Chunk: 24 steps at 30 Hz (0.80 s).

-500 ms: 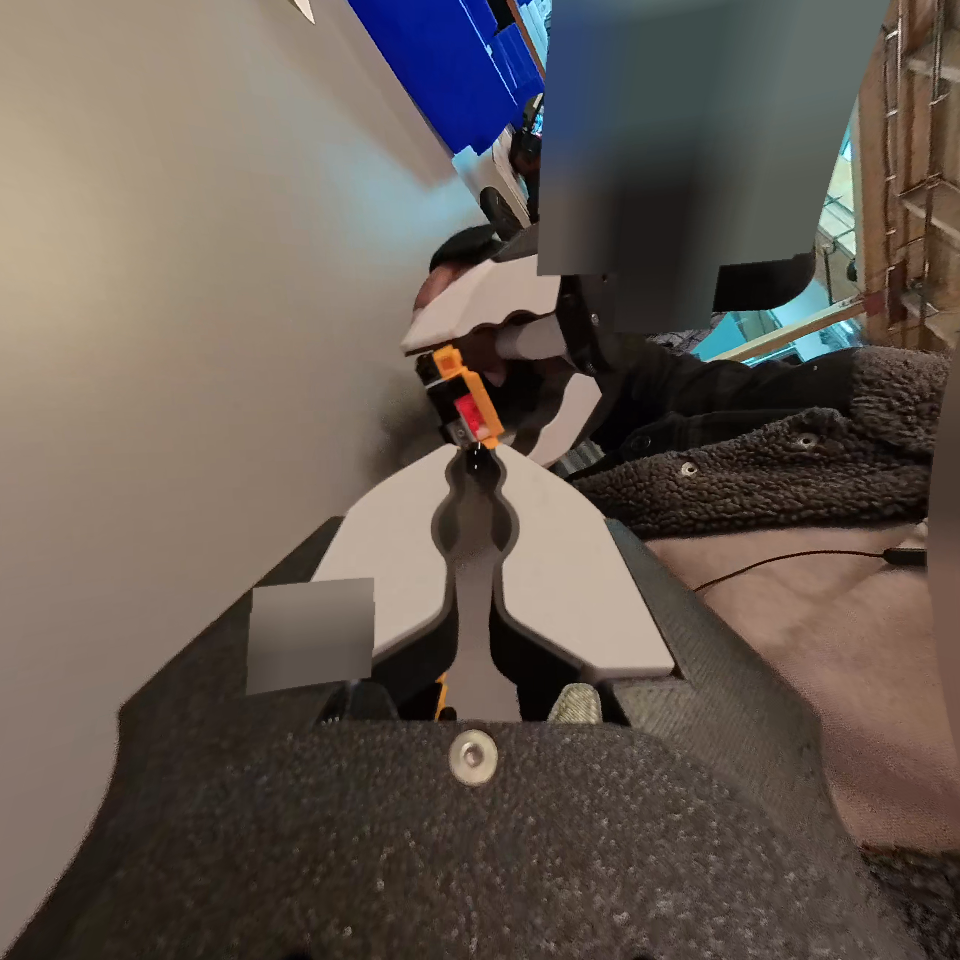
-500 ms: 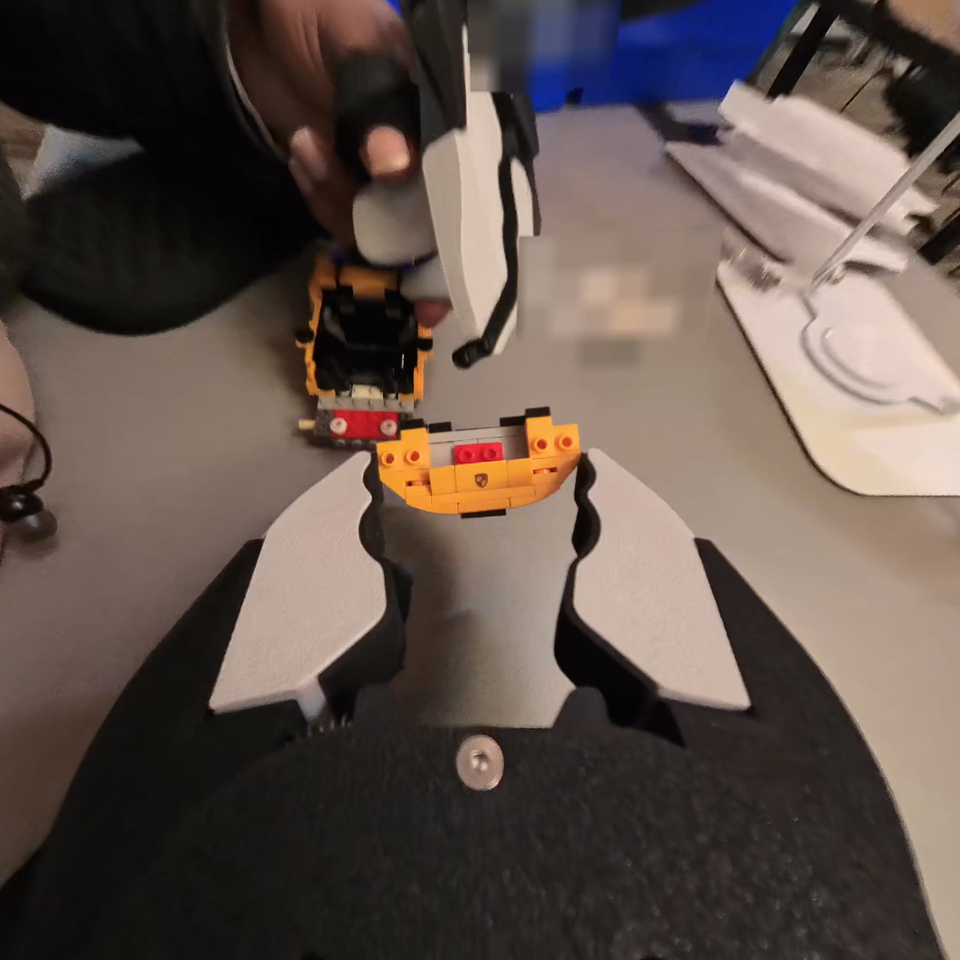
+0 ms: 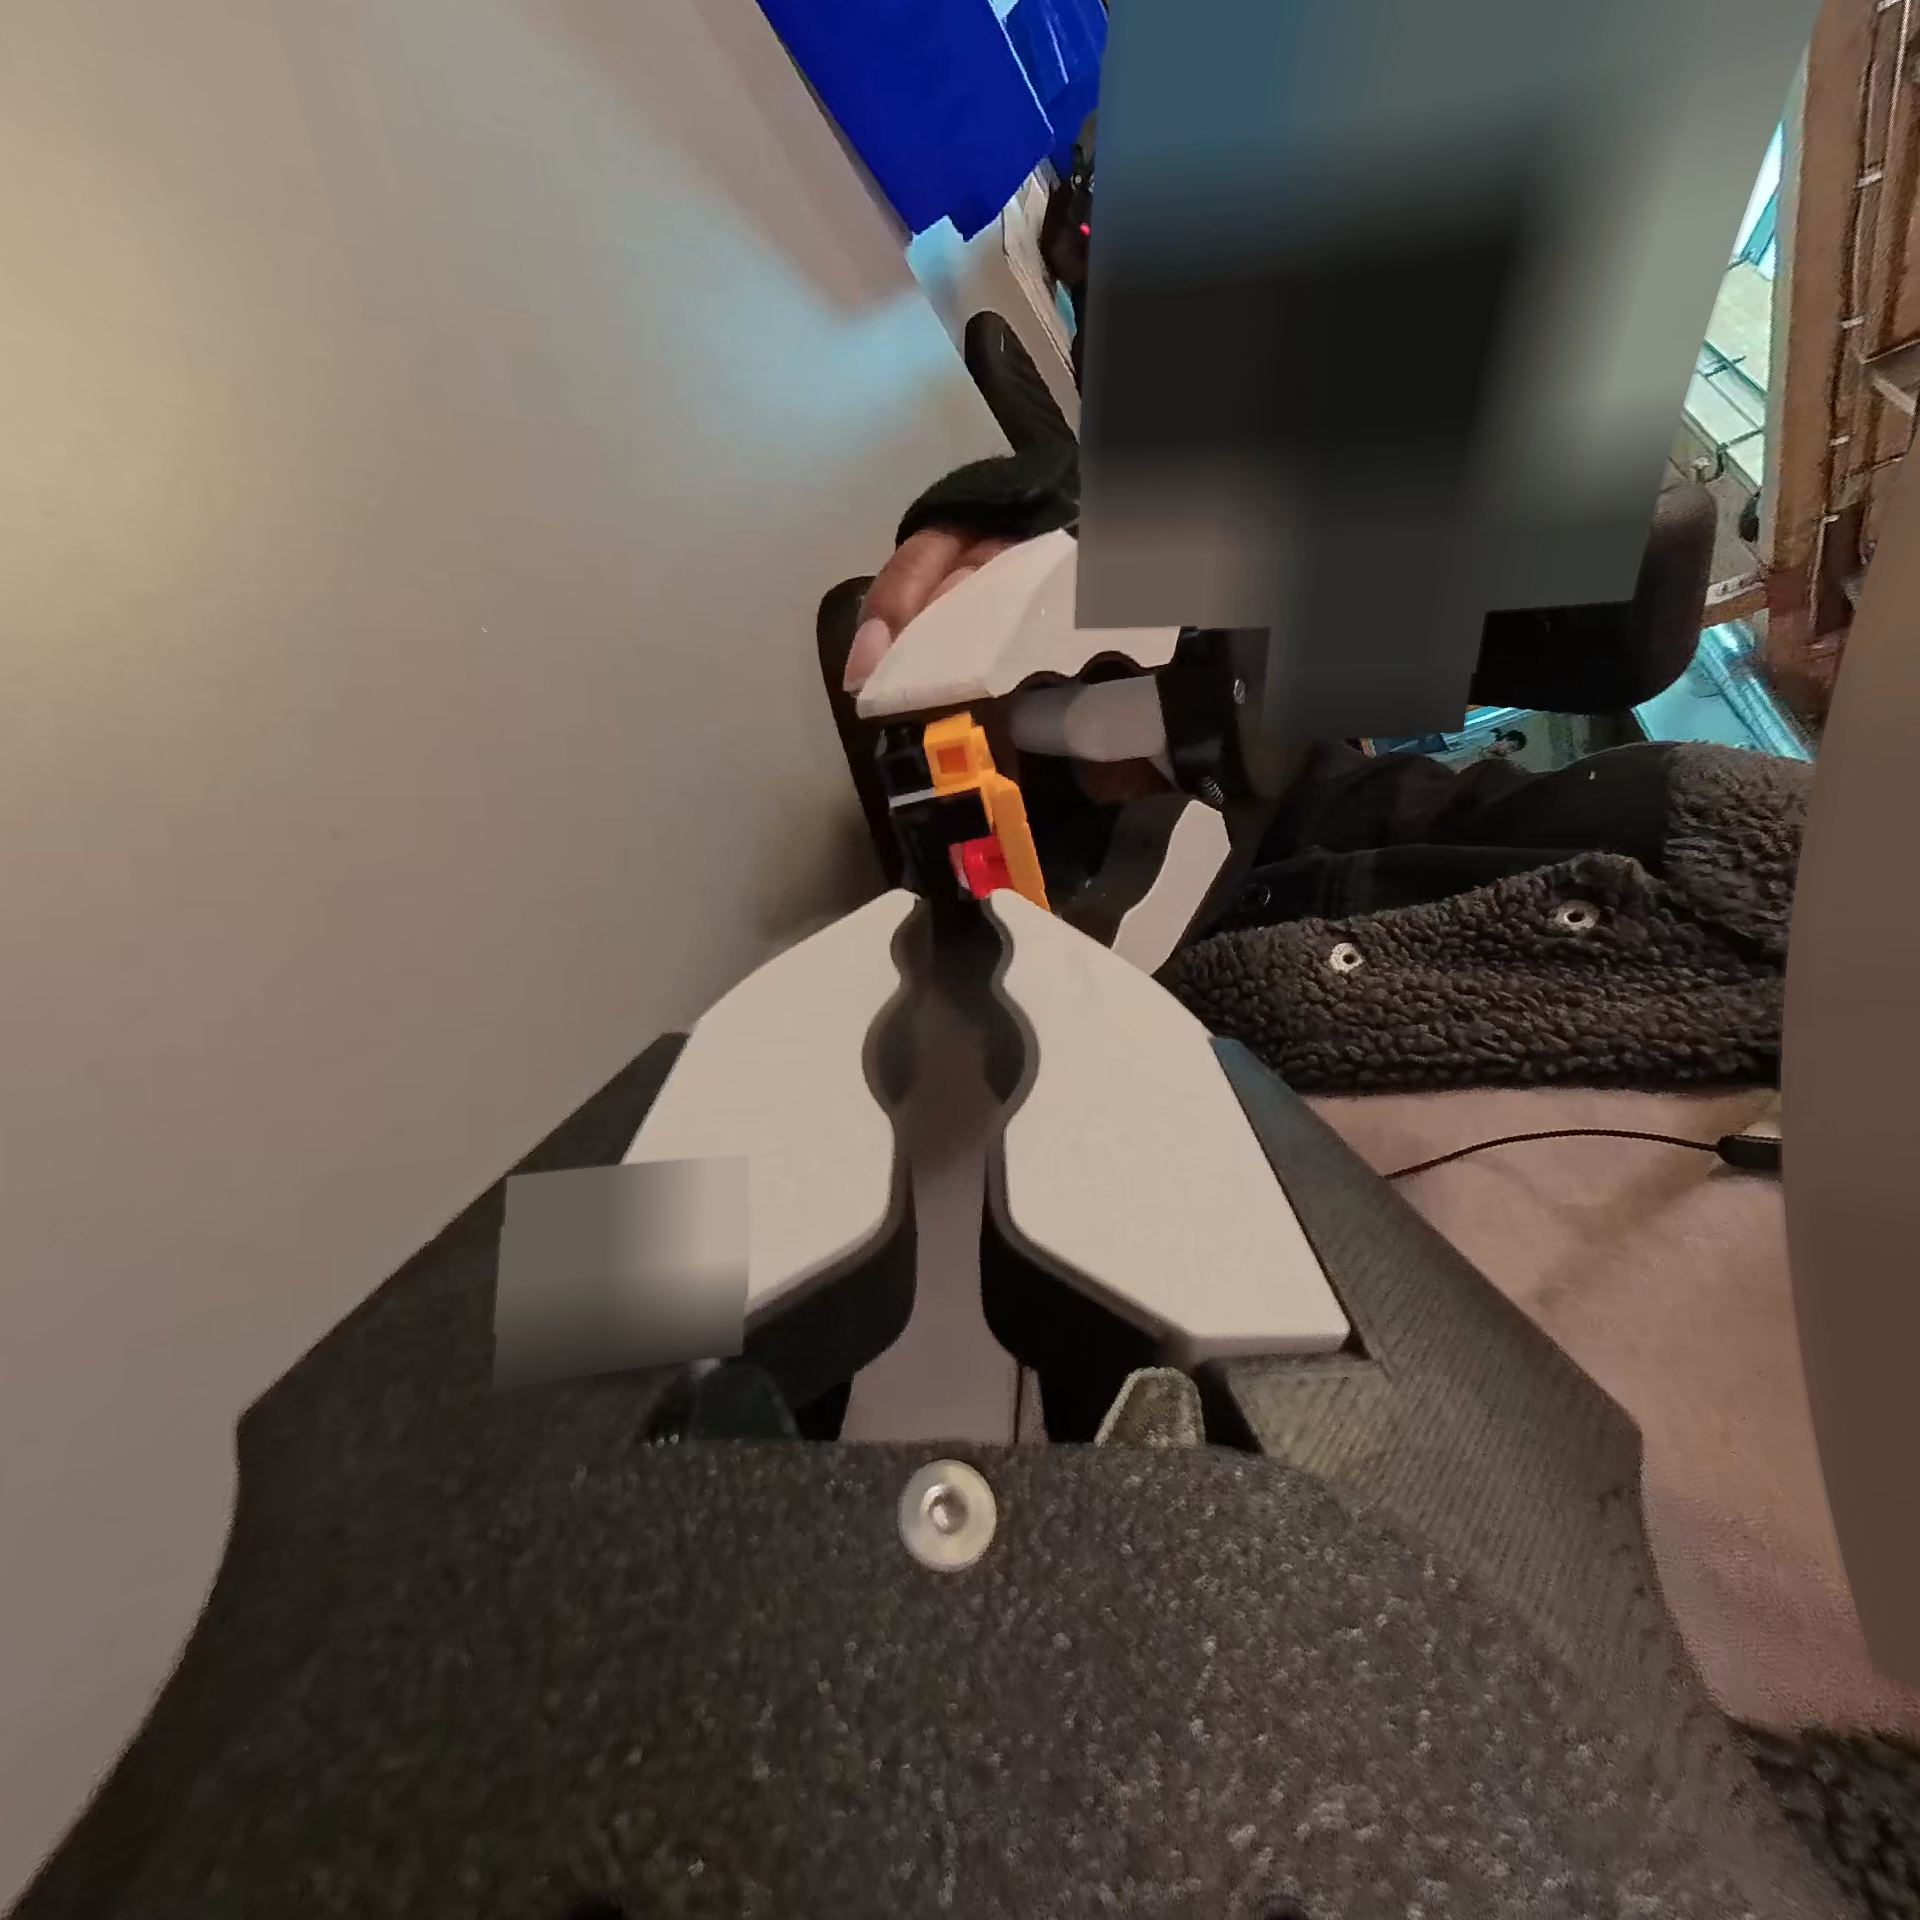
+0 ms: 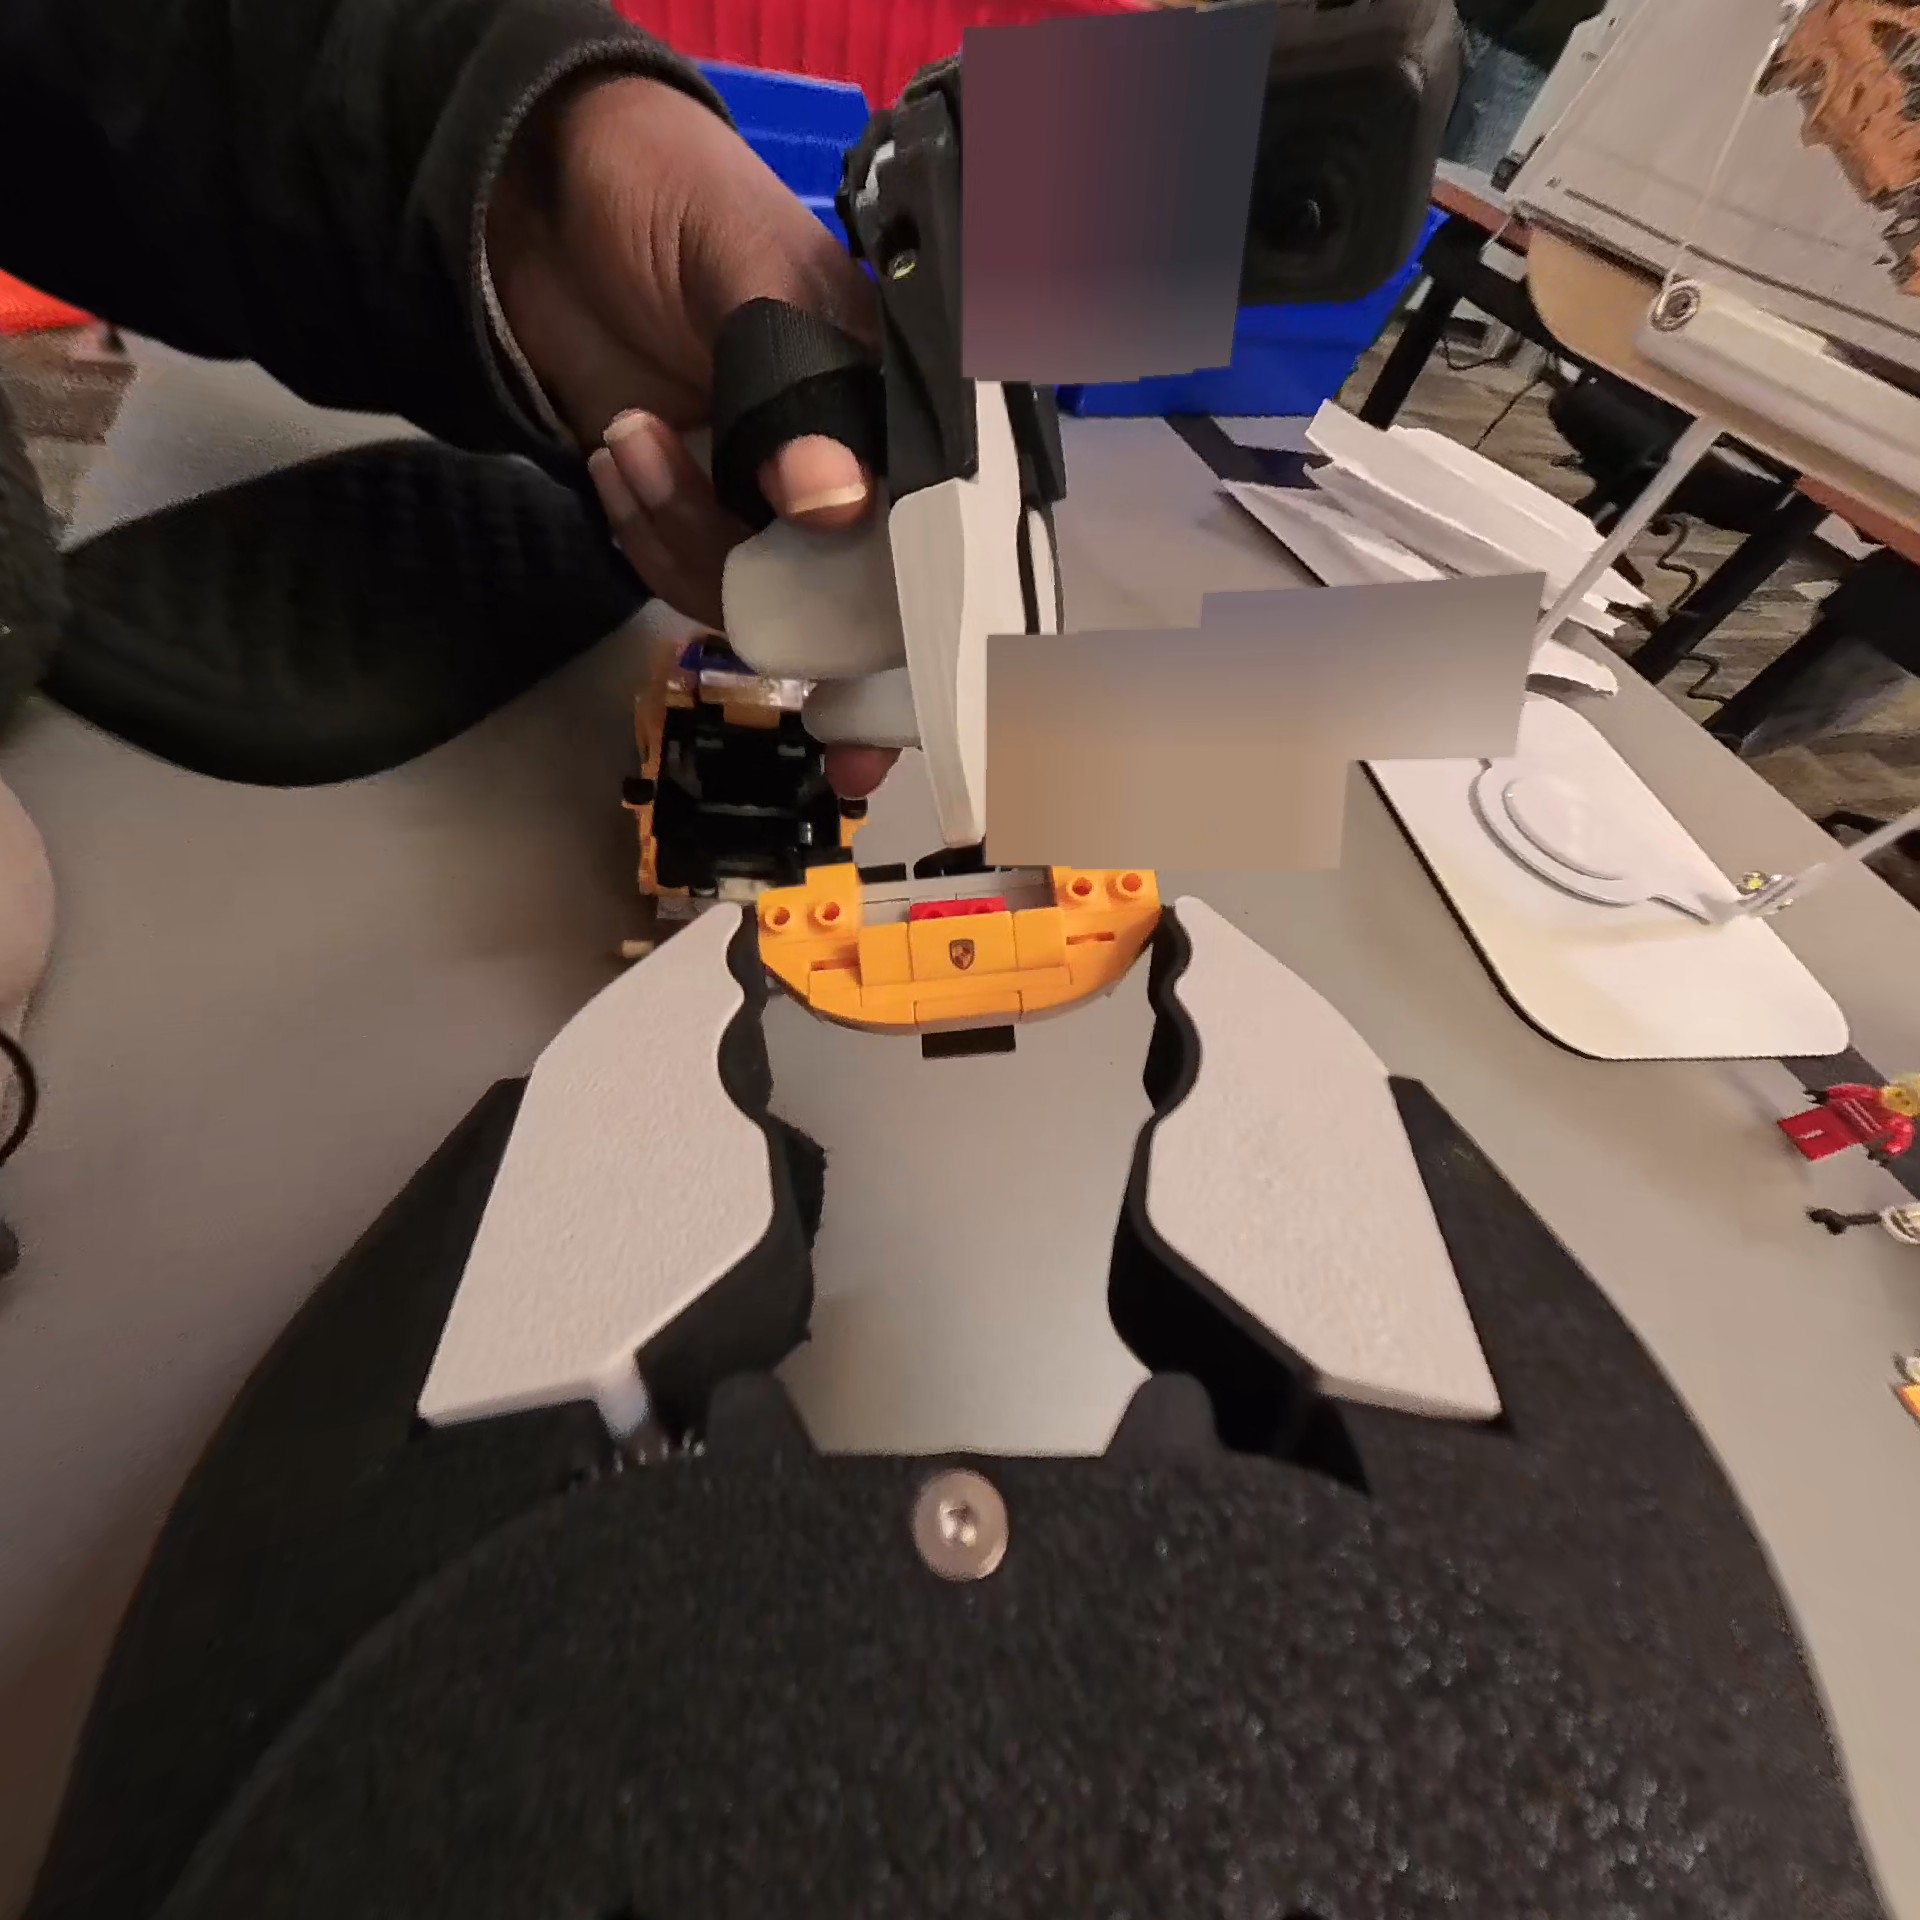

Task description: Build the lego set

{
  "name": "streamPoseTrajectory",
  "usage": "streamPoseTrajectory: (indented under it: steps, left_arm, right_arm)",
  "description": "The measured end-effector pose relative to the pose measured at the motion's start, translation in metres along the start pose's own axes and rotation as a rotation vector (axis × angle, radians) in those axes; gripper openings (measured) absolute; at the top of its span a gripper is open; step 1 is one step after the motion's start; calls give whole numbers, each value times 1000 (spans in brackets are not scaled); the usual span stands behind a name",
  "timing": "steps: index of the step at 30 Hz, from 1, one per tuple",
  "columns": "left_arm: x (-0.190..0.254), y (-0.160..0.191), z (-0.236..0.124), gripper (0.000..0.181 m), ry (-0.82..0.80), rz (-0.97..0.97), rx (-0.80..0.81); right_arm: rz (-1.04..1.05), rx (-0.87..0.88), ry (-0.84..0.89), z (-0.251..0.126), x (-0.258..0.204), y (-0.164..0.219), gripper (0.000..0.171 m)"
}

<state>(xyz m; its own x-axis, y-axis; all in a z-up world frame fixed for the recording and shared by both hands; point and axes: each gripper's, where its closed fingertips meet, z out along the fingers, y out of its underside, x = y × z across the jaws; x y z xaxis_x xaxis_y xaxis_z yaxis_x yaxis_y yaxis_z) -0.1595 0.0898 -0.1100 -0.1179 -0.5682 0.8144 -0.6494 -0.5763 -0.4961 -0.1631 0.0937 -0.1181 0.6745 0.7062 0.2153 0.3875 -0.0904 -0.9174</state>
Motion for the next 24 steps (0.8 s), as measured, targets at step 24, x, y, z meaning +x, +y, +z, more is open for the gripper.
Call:
streamPoseTrajectory:
  steps: [24]
  left_arm:
    - [92,-33,6,23,-28,140,86]
  right_arm:
    - [214,565,8,-79,-6,-70,71]
